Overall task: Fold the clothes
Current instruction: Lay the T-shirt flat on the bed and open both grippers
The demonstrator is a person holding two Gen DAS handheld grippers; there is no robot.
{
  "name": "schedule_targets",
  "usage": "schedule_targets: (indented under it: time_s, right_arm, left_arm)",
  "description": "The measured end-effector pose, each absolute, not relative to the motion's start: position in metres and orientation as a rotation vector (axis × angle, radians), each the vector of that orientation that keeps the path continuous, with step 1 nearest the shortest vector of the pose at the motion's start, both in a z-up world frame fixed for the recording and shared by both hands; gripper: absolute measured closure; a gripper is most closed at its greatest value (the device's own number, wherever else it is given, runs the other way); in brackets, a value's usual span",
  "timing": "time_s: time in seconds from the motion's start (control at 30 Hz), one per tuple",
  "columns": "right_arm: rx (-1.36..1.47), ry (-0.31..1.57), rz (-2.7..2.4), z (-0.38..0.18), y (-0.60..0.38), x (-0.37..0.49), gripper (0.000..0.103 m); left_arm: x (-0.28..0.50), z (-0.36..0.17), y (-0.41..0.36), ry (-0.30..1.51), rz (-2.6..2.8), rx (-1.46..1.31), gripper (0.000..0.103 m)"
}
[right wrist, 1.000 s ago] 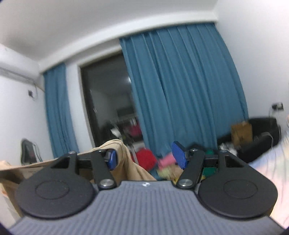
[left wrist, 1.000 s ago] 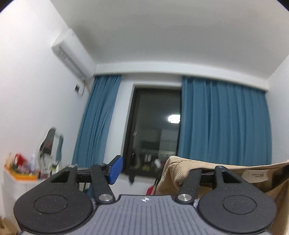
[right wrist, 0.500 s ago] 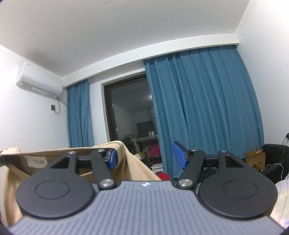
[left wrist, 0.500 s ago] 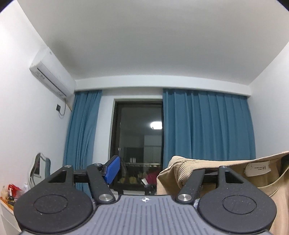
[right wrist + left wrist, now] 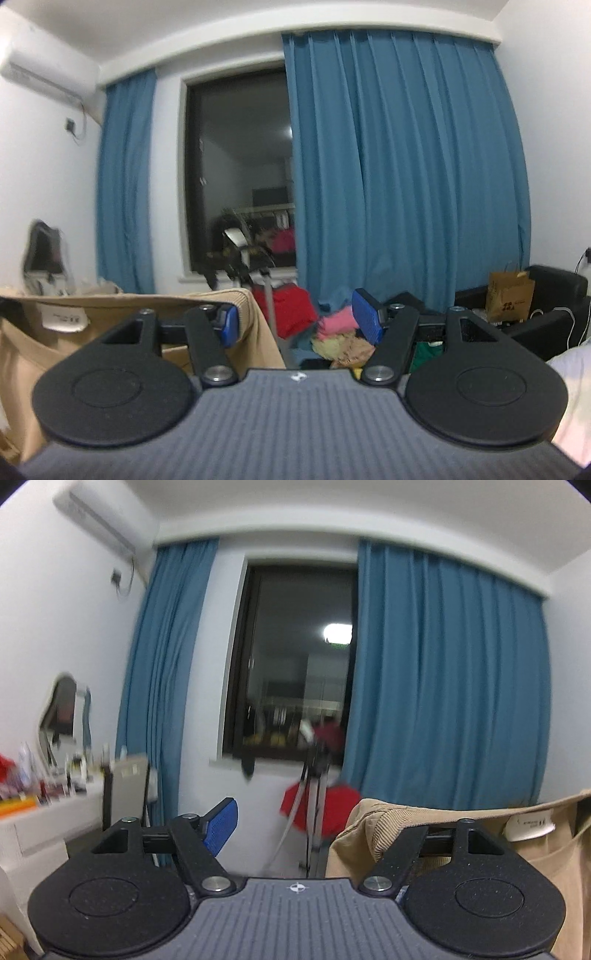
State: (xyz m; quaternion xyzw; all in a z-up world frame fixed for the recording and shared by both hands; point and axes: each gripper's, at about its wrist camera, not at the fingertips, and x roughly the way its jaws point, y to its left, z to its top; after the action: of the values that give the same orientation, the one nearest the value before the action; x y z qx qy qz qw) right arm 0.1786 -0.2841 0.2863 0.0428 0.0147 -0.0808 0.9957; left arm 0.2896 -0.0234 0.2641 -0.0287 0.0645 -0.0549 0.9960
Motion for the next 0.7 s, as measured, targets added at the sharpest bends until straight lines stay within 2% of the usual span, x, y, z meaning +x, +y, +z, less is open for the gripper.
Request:
schedule_targets:
  time_s: [0.13, 0.3, 0.37, 0.57, 0.7]
  right_arm:
    - [0.056, 0.144, -0.183, 0.212, -0.299, 0.28, 0.039]
    - [0.043, 0.401, -0.178, 0.1, -0.321, 0.4, 0.04]
    - [0.021, 0.507, -0.166, 0.062, -0.328, 0.44, 0.041]
    - [-0.186, 1.024, 0.004, -0.005, -0.317, 0.534, 0.041]
    - [-0.172, 1.015, 0.09, 0.014, -0.305, 0.531, 0.04]
  left_arm:
    - [0.4, 0.162, -0.037, 0.254, -0.126, -0.054, 0.026]
    - [0.536, 0.027, -0.05, 0.479, -0.171, -0.023, 0.027]
    - [0.573, -0.01, -0.056, 0.581, -0.198, -0.012, 0.028]
    - [0.608, -0.026, -0.074, 0.815, -0.244, 0.114, 0.027]
    - [0.629, -0.035, -0.086, 0.969, -0.274, 0.201, 0.022]
